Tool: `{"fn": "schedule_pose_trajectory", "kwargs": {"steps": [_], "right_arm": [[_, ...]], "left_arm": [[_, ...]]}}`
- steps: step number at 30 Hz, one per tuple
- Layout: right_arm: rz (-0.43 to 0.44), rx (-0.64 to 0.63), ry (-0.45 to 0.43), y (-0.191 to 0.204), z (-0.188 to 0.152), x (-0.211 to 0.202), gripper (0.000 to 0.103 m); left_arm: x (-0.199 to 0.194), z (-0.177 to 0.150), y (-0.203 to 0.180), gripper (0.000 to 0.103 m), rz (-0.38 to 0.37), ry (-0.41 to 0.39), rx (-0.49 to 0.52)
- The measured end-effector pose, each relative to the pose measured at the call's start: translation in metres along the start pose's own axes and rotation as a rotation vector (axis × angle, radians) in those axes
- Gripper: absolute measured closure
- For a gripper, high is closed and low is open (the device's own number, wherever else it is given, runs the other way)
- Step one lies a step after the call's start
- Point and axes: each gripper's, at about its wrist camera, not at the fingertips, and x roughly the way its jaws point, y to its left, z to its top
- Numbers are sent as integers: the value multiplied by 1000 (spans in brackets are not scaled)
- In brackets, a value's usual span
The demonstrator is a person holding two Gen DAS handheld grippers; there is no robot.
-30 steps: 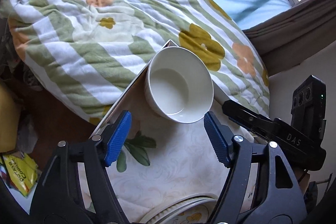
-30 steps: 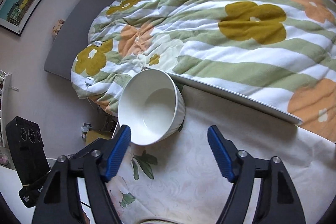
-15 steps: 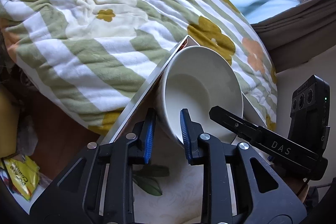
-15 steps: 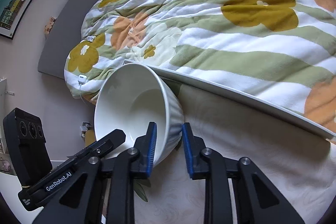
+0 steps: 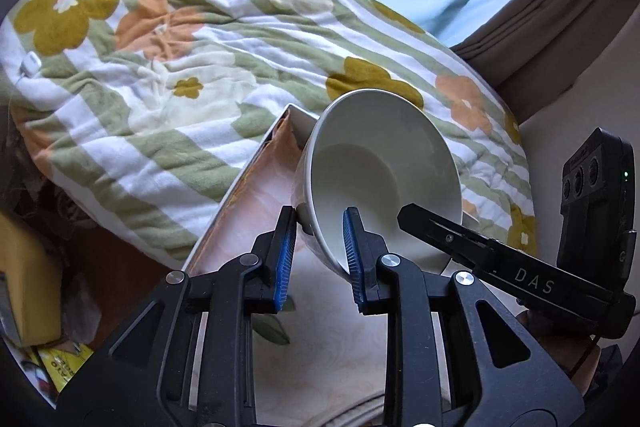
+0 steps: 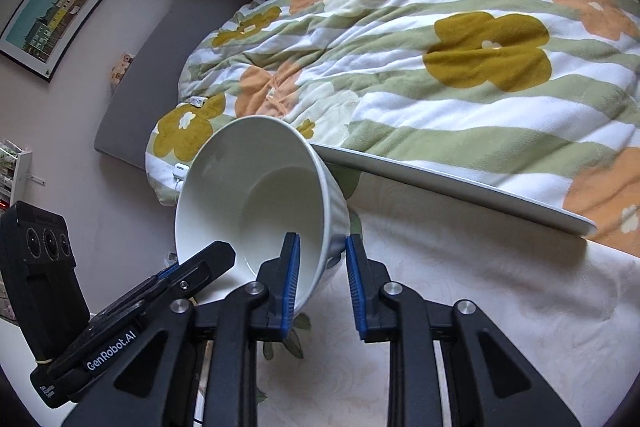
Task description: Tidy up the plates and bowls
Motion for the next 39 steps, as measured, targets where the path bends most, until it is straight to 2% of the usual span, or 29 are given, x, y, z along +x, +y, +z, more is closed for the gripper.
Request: {"fn": "schedule_pose_trajectory", "kwargs": {"steps": [6,10,21,30,35,39], "right_arm": [[20,0,-86,4,-35,-76,81],[-13,-13,-115,1,-67,-124,81],[-110,30,-220,-62,-167,-258,81],[-194,128,-218,-121,-232,-309,81],[-214,203,-193,-147,-264,-311,81],[-243,261,-170,-163,-281,-308,81]], "left_arm": [[-62,-33,-51,82,-23,-62,61],[-96,-68,-95,82,-43,-83,106],[-142,-187,-225,82,-138,-66,228],[-128,-274,-298,82,-206,78,298],[-107,-308,-320,82,-197,177,360],[-86,-319,-327,82,-183,254,398]]}}
